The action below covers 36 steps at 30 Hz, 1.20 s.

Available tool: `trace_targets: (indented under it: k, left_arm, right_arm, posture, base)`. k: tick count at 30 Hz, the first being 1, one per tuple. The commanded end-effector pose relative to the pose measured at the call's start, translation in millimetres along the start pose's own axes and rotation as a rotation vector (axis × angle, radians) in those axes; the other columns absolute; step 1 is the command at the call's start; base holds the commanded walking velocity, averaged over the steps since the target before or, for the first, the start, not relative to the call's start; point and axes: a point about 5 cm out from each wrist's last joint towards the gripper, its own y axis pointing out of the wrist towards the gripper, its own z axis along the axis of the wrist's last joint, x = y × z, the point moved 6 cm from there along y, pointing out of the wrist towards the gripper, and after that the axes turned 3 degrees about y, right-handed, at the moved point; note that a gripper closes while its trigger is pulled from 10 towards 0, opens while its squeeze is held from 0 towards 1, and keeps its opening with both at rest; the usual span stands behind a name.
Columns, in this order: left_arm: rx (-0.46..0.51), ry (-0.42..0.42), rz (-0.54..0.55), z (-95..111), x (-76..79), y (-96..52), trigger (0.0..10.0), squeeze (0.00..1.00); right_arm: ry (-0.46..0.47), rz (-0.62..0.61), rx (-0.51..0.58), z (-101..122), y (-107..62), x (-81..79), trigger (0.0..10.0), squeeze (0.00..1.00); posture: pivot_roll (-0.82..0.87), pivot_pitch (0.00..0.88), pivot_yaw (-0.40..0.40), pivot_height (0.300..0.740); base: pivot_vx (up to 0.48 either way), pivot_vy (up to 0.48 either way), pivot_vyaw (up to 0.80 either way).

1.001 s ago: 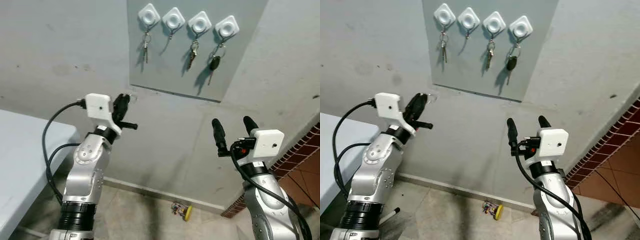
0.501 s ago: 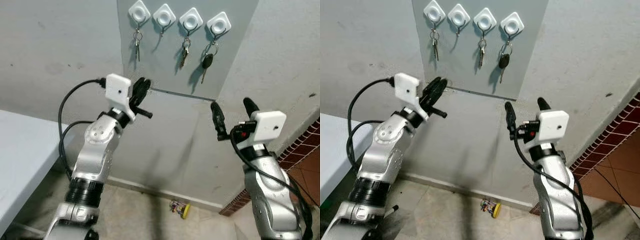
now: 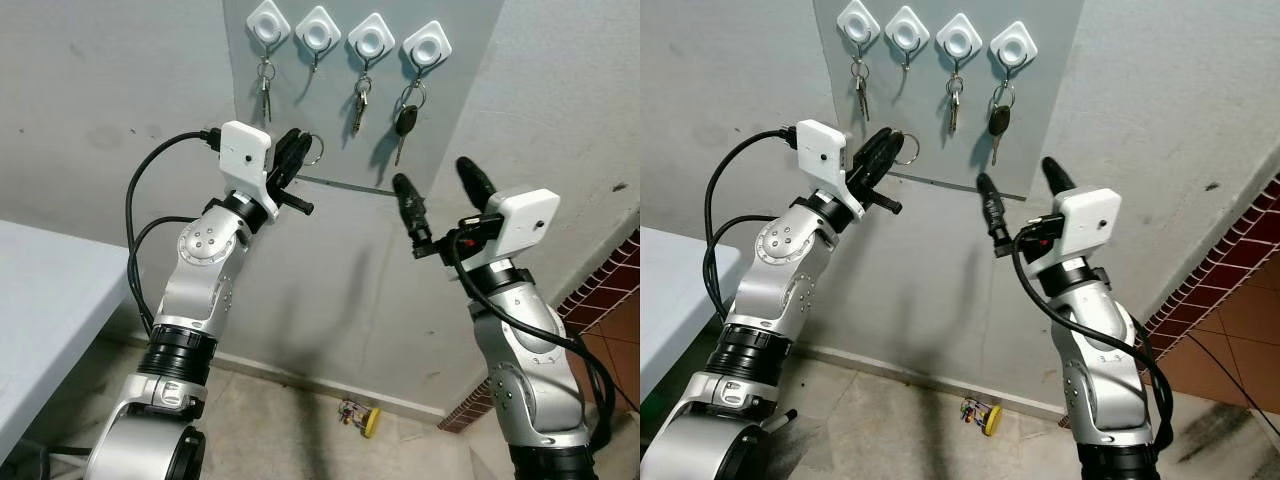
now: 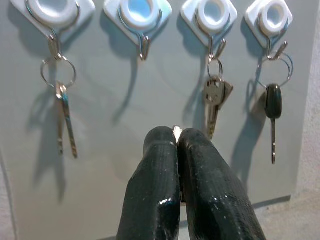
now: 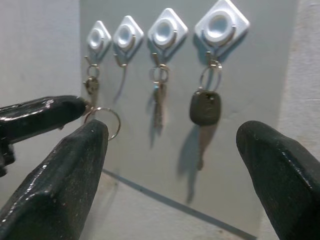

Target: Hang keys on a hook

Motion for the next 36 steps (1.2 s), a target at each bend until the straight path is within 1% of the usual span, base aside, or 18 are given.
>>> trace_targets:
  k: [1,2,6,10,12,14,16,21,23,26,27,28,30,34,36]
  left_arm:
    - [0.043,0.025,-0.009,15.5,-2.5,6.9,10.0,0.0]
    - [0.043,0.025,-0.009,15.5,-2.5,6.9,10.0,0.0]
    - [0.071,0.047,-0.021,24.3,-1.9,10.6,10.0,0.0]
    - [0.084,0.045,-0.036,28.3,0.2,12.6,10.0,0.0]
    - [0.099,0.061,-0.051,33.0,3.2,16.2,10.0,0.0]
    - [0.107,0.055,-0.059,36.1,4.6,19.4,10.0,0.0]
    - [0.111,0.066,-0.06,38.8,5.4,23.9,10.0,0.0]
    - [0.112,0.058,-0.033,41.0,1.4,30.2,10.0,0.0]
    - [0.106,0.052,-0.006,40.1,-3.3,32.8,10.0,0.0]
    - [0.106,0.053,-0.004,40.3,-4.1,33.1,10.0,0.0]
    - [0.101,0.056,0.022,40.1,-9.8,34.3,10.0,0.0]
    - [0.101,0.056,0.022,40.1,-9.8,34.3,10.0,0.0]
    - [0.099,0.062,0.044,40.6,-14.9,35.4,10.0,0.0]
    - [0.099,0.079,0.053,41.5,-18.4,36.8,10.0,0.0]
    - [0.103,0.068,0.045,42.5,-17.7,37.6,10.0,0.0]
  right_arm:
    - [0.014,0.055,0.005,3.7,0.8,-10.3,10.0,0.0]
    - [0.014,0.055,0.005,3.7,0.8,-10.3,10.0,0.0]
    - [0.04,0.116,-0.012,-0.4,-0.2,-22.1,10.0,0.0]
    - [0.047,0.127,-0.013,-0.5,0.0,-25.1,10.0,0.0]
    - [0.057,0.137,-0.01,0.0,0.4,-27.7,10.0,0.0]
    - [0.061,0.14,-0.008,0.5,1.2,-28.9,10.0,0.0]
    - [0.069,0.147,0.001,2.4,2.2,-31.3,10.0,0.0]
    - [0.08,0.166,0.013,5.1,3.2,-36.6,10.0,0.0]
    - [0.089,0.177,0.019,6.6,2.9,-39.7,10.0,0.0]
    - [0.093,0.18,0.021,7.3,2.6,-40.8,10.0,0.0]
    - [0.103,0.189,0.026,8.7,1.8,-43.8,10.0,0.0]
    - [0.103,0.189,0.026,8.7,1.8,-43.8,10.0,0.0]
    - [0.109,0.193,0.028,9.5,1.5,-45.8,10.0,0.0]
    - [0.119,0.197,0.031,9.5,1.3,-49.0,10.0,0.0]
    - [0.121,0.198,0.031,9.5,1.2,-49.5,10.0,0.0]
  posture:
    - [-0.02,0.069,-0.008,0.74]
    - [-0.02,0.069,-0.008,0.74]
    - [-0.02,0.076,-0.009,0.74]
    - [-0.01,0.079,-0.012,0.74]
    - [-0.01,0.079,-0.013,0.74]
    - [-0.01,0.079,-0.013,0.74]
    - [-0.01,0.079,-0.015,0.74]
    - [-0.01,0.083,-0.014,0.74]
    - [-0.01,0.087,-0.01,0.74]
    - [-0.01,0.087,-0.01,0.74]
    - [-0.01,0.089,-0.006,0.74]
    - [-0.01,0.089,-0.006,0.74]
    - [-0.01,0.089,-0.006,0.74]
    - [-0.01,0.091,-0.004,0.74]
    - [-0.01,0.091,-0.004,0.74]
  base:
    - [0.0,0.0,0.0]
    - [0.0,0.0,0.0]
    - [0.0,0.0,0.0]
    - [0.0,0.0,0.0]
    - [0.0,0.0,0.0]
    - [0.0,0.0,0.0]
    - [0.0,0.0,0.0]
    - [0.0,0.0,0.0]
    - [0.0,0.0,0.0]
    - [0.0,0.0,0.0]
    - [0.0,0.0,0.0]
    - [0.0,0.0,0.0]
    - [0.0,0.0,0.0]
    - [0.0,0.0,0.0]
    - [0.0,0.0,0.0]
